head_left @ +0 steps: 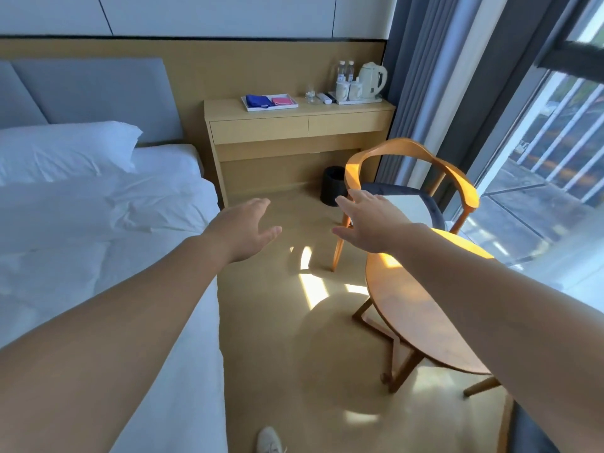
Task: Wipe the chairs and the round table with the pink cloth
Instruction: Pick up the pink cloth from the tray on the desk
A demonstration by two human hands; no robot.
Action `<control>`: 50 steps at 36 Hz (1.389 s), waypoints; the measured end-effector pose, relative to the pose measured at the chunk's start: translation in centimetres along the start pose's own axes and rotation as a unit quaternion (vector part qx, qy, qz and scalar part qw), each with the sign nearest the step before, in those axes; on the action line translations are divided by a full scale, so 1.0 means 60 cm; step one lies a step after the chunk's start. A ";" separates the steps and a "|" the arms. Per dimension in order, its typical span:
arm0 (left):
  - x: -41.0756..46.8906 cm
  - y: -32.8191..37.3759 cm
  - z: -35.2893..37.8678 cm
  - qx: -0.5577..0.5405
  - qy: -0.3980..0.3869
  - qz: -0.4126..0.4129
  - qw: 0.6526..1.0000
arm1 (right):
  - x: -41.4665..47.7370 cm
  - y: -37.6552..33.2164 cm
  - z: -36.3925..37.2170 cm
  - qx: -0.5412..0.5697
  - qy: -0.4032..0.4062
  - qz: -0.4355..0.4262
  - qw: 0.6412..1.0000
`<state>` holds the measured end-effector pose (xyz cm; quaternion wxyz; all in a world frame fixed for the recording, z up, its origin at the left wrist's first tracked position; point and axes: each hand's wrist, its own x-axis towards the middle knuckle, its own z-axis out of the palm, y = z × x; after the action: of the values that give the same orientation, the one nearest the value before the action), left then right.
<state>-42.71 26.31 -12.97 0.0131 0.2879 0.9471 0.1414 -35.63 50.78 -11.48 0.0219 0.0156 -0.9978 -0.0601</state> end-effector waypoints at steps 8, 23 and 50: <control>0.113 -0.094 -0.011 0.007 -0.014 -0.011 1.000 | 0.154 -0.008 0.020 0.027 0.001 -0.002 1.000; 0.296 -0.169 0.003 0.006 -0.014 -0.030 0.999 | 0.336 0.059 0.073 0.039 -0.034 0.010 0.999; 0.729 -0.225 0.043 0.018 0.000 -0.083 0.996 | 0.770 0.282 0.135 0.051 -0.069 -0.034 0.996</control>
<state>-86.22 40.30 -16.67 0.0201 0.2083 0.9701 0.1227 -82.59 66.95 -15.54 -0.0497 0.0462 -0.9976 -0.0103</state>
